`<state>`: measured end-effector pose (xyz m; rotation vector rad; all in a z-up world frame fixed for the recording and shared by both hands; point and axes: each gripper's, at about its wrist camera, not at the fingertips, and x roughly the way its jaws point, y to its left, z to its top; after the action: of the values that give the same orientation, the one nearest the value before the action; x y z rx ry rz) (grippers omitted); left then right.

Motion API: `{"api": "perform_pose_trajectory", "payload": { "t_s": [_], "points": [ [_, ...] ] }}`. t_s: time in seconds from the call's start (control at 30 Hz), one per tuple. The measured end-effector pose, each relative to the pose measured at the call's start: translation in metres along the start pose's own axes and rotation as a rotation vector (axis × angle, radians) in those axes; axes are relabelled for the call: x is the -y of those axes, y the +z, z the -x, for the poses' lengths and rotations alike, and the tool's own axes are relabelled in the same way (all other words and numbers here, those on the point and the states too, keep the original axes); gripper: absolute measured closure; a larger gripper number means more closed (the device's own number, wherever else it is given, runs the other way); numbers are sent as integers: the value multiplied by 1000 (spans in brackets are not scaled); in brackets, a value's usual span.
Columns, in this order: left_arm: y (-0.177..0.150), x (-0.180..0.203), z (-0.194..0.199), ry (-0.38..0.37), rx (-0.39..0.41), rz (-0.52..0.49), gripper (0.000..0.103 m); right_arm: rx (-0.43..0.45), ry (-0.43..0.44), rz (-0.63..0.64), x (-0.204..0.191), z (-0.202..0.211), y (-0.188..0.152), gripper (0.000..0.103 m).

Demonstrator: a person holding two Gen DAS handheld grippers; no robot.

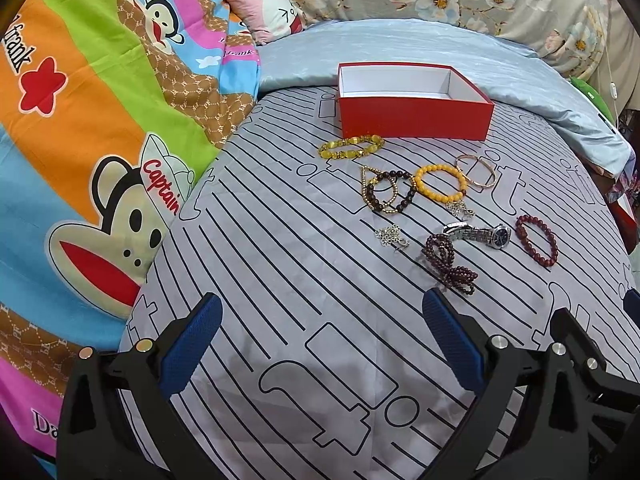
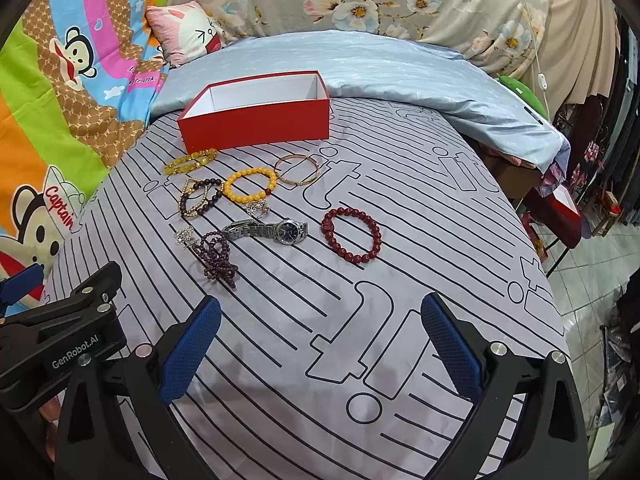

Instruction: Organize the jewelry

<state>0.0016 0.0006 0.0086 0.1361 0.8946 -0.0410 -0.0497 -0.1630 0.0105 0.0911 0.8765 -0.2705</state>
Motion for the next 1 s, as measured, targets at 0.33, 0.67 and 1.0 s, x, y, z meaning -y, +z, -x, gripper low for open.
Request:
{"api": "perform_pose_trajectory", "payload": {
  "t_s": [0.33,0.67,1.0],
  "points": [
    [-2,-1,-1,-3,-2,-1,9,-2,0,-2,-1,-1,-1,7],
    [-3,2,-4,-2,-8,-4,10,-11,3,-11,0,-5,-3,7],
    [-3,3,-6,-1,-10,-4,10,-11,3,-10,0,-5,-3,7]
  ]
}}
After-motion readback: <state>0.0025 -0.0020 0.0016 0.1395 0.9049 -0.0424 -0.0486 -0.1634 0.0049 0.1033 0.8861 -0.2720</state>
